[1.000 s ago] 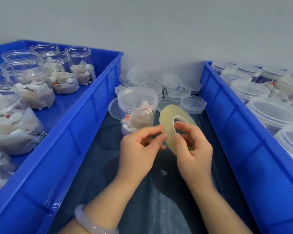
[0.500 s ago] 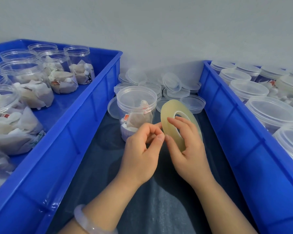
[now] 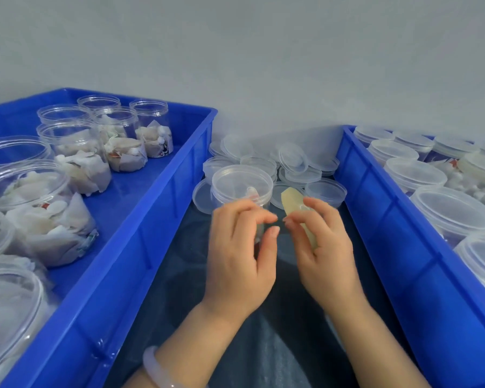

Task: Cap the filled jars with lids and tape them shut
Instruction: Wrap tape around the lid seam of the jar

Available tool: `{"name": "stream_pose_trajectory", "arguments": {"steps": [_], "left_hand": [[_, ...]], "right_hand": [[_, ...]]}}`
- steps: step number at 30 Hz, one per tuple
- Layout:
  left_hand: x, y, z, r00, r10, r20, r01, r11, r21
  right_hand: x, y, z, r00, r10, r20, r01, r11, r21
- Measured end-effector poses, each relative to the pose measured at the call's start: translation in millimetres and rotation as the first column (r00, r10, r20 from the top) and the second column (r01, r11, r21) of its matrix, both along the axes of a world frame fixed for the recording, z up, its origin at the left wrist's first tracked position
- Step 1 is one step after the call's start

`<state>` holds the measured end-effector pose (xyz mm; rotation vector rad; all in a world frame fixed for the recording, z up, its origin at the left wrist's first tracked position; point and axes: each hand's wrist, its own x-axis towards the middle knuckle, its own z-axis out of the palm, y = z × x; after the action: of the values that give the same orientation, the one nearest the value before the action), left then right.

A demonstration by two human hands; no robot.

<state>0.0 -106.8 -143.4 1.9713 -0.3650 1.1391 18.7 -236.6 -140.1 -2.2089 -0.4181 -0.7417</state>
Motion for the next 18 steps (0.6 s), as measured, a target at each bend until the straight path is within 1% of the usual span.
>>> {"name": "stream_pose_trajectory", "arguments": {"steps": [1,2,3,6,9,13,16,18], "left_hand": [[1.6,2.4,1.6,0.998,0.053,0.035,-0.052,0.998,-0.033],[3.5,4.3,2.9,0.996,0.083,0.026,-0.080,0.994,-0.077],[5.3,6.1,4.0,0.996,0.080,-0.023,-0.083,0.990,-0.113],[11.8,12.0,2.6,0.978,-0.027,-0.208,-0.006,0.987,-0.158],[19.4,14.9,-0.8,0.941,-0.114,-0.320,0.042,0.974,-0.225],[25.2,16.3,-3.9,0.960,-0.078,-0.268,0.026,0.981,-0.194],[22.0,19.6,-4.2,0.976,-0.059,-0.209,-0.001,0.961,-0.278],[18.4,23.0,-2.6,0.972,-0.092,-0.218,0.008,0.934,-0.358]], "right_hand": [[5.0,-1.4,8.2,0.999,-0.002,-0.046,0.001,0.999,-0.037],[10.2,-3.1,17.0,0.995,-0.003,-0.095,-0.005,0.997,-0.082],[14.8,-5.0,26.8,0.991,0.003,-0.136,-0.019,0.993,-0.115],[26.2,-7.0,57.8,0.971,0.078,-0.226,-0.111,0.985,-0.134],[32.4,-4.3,76.5,0.928,0.080,-0.364,-0.180,0.951,-0.251],[32.7,-3.0,77.2,0.883,0.070,-0.465,-0.250,0.907,-0.338],[30.1,-3.1,73.1,0.843,0.075,-0.533,-0.320,0.866,-0.384],[30.3,1.1,70.5,0.837,0.084,-0.541,-0.349,0.842,-0.410]]}}
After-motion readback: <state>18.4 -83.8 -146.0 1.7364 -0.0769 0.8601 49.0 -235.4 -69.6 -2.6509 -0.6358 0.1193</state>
